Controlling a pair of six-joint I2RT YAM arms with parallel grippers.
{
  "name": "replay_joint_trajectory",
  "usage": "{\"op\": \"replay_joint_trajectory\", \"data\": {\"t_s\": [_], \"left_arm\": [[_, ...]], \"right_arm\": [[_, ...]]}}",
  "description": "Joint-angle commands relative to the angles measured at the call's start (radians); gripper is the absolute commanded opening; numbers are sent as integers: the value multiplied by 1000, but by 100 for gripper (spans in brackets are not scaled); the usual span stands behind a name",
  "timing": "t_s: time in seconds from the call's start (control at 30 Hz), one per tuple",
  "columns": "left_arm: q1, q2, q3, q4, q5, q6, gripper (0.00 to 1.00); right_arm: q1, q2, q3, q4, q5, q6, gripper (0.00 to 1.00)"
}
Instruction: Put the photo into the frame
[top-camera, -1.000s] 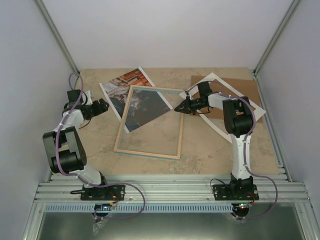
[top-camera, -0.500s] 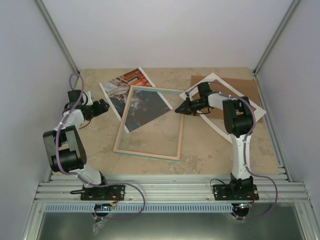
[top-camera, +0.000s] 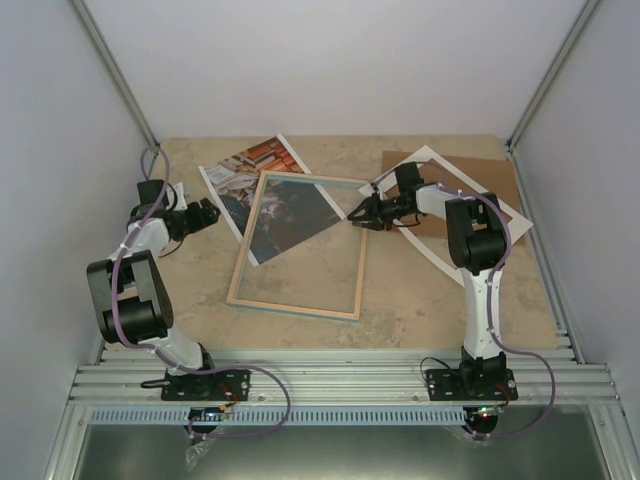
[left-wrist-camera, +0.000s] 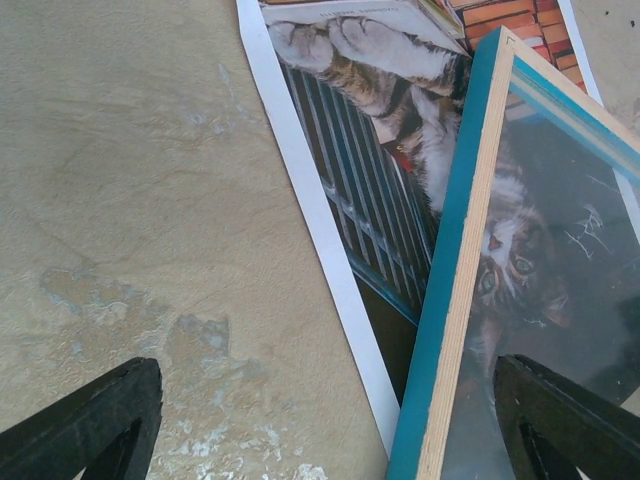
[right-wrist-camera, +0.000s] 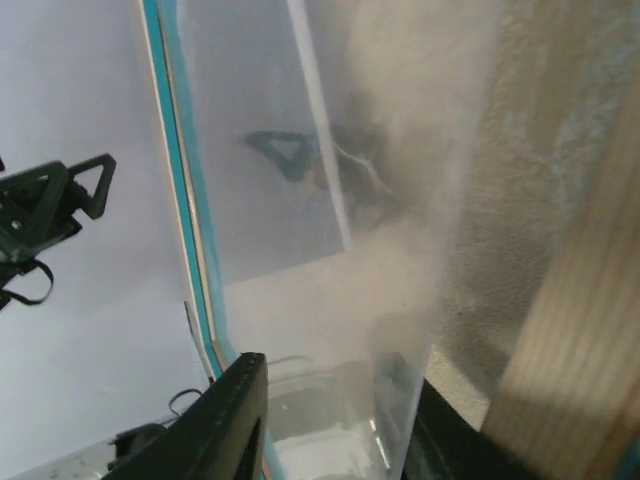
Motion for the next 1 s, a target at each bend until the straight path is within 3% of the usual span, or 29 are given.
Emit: {"op": "replay_joint_trajectory", "data": {"t_s": [0.0, 0.13, 0.43, 0.7, 0.97], "left_arm": [[-7, 12, 16, 1, -8, 7, 93], [-8, 8, 31, -12, -25, 8, 99], [-8, -20, 40, 2, -51, 18, 99], [-26, -57, 30, 20, -64, 49, 99], [-138, -51, 89, -27, -77, 155, 99]], "right_arm": [[1, -34, 36, -17, 31, -22, 38], [-1, -62, 68, -79, 105, -60, 60], [-12, -109, 115, -200, 241, -153, 83], [-31, -129, 183, -252, 244, -296, 87], [-88, -123, 308, -380, 154, -593, 86]]}}
